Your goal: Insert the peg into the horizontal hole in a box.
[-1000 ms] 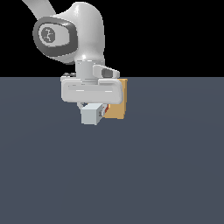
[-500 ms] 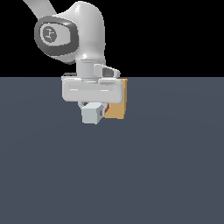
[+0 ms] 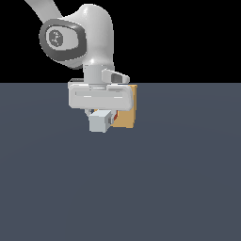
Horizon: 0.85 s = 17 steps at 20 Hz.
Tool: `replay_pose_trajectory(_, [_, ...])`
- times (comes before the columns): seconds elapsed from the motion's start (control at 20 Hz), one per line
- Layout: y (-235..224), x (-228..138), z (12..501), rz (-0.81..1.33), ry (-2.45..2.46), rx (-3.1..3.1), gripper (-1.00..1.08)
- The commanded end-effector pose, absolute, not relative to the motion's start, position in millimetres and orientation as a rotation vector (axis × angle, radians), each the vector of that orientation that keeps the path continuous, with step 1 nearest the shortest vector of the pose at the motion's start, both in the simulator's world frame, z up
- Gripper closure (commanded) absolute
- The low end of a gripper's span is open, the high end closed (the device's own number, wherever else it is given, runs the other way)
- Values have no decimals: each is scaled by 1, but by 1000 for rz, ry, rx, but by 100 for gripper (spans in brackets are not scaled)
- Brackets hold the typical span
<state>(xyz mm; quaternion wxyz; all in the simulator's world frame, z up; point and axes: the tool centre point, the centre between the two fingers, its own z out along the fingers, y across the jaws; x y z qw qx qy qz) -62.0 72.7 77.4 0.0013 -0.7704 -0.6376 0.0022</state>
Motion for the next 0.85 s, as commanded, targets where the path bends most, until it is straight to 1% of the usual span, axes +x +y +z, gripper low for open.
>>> replay_pose_trajectory(0.0, [84, -59, 79, 0, -2005, -2418, 108])
replay_pose_trajectory(0.45, [146, -47, 81, -4, -2005, -2420, 108])
replay_pose_trajectory(0.8, [163, -43, 81, -5, -2006, -2420, 108])
